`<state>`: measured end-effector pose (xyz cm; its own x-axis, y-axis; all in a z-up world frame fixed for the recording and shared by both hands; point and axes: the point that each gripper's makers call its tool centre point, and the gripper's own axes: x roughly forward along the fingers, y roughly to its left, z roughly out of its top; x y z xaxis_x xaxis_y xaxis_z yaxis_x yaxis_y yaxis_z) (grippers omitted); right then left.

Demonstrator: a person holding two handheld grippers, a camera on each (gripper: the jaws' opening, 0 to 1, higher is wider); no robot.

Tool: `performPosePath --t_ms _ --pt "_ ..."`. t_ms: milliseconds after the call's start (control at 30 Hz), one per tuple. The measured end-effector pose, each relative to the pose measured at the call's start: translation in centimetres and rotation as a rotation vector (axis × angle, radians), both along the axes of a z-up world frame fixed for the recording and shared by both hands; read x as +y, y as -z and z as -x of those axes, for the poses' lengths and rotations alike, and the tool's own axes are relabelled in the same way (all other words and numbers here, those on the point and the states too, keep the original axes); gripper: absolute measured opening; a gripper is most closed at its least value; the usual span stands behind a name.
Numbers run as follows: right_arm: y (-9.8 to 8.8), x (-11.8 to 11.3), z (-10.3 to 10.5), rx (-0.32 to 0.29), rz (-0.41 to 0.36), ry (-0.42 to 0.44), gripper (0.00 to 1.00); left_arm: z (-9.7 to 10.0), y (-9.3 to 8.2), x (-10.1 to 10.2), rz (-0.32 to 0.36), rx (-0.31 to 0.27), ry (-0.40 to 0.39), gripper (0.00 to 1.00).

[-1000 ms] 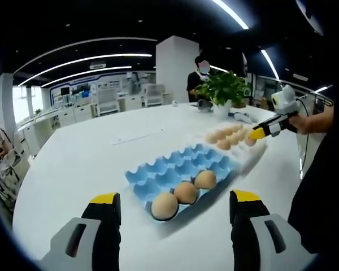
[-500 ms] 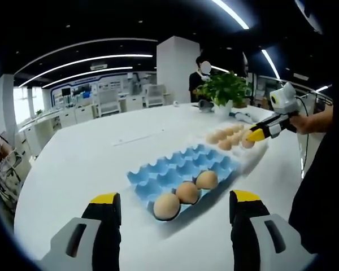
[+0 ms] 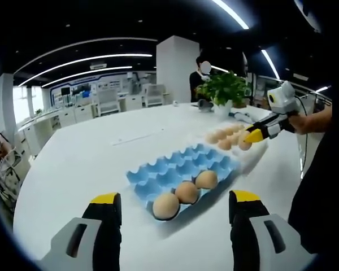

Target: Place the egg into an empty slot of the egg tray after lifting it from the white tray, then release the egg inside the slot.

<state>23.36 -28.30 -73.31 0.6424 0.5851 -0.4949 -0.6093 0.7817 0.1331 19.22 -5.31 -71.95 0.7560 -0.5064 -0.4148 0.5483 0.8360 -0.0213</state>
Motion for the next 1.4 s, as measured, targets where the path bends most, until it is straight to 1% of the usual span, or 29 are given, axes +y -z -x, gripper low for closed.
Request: performPosePath --t_ms 167,200,267,300,467,533,600,633,767,933,1100,1133,1200,1300,1333,1400 --pt "-0.1 1.6 0.0 -0.005 -0.010 -0.036 0.24 -0.1 0.0 0.0 -0.001 0.002 0.001 0.79" --pt "-0.1 2.1 0.0 0.004 -0.016 -0.046 0.24 -0.1 0.0 0.0 -0.001 0.002 0.001 0.79" --pt "-0.1 2.6 0.0 -0.006 -0.019 -0.058 0.24 -0.1 0.0 0.0 -0.001 0.002 0.002 0.78" --pt "-0.1 3.1 0.0 0.001 -0.022 -0.072 0.24 -0.1 0.1 0.0 -0.001 0.003 0.003 0.78" --pt "-0.2 4.9 0.0 -0.008 -0.028 -0.111 0.24 -0.1 0.1 0.2 -0.005 0.001 -0.005 0.79" --pt "-0.1 5.2 0.0 -0.001 -0.029 -0.123 0.24 -0.1 0.0 0.3 -0.005 -0.002 -0.006 0.79" --pt "-0.1 5.5 0.0 -0.009 -0.026 -0.132 0.24 -0.1 0.0 0.4 -0.004 -0.001 -0.008 0.79" --pt "0.1 5.7 0.0 0.004 -0.032 -0.137 0.24 -0.1 0.1 0.3 -0.005 0.001 -0.007 0.79" --pt "0.4 6.6 -0.1 0.004 -0.037 -0.152 0.24 0.0 0.3 0.2 -0.002 0.012 0.000 0.78" --pt "0.9 7.6 0.0 0.014 -0.040 -0.180 0.24 -0.2 0.2 0.3 -0.002 0.007 -0.009 0.78" --pt "1.3 8.4 -0.2 0.009 -0.037 -0.204 0.24 -0.2 0.2 0.4 -0.003 0.006 -0.009 0.78" --pt "1.4 8.6 -0.1 0.019 -0.038 -0.210 0.24 -0.1 0.3 0.4 -0.005 0.009 -0.008 0.78" --pt "1.6 8.8 -0.2 0.013 -0.034 -0.216 0.24 -0.1 0.4 0.4 -0.005 0.012 -0.007 0.78" --pt "2.2 9.3 -0.3 0.021 -0.030 -0.232 0.24 -0.1 0.4 0.3 -0.003 0.012 -0.006 0.77" --pt "2.4 9.4 -0.2 0.036 -0.031 -0.238 0.24 -0.1 0.4 0.3 0.000 0.013 -0.006 0.77" --pt "2.7 9.7 -0.2 0.029 -0.018 -0.248 0.24 -0.1 0.4 0.3 0.000 0.012 -0.007 0.77"
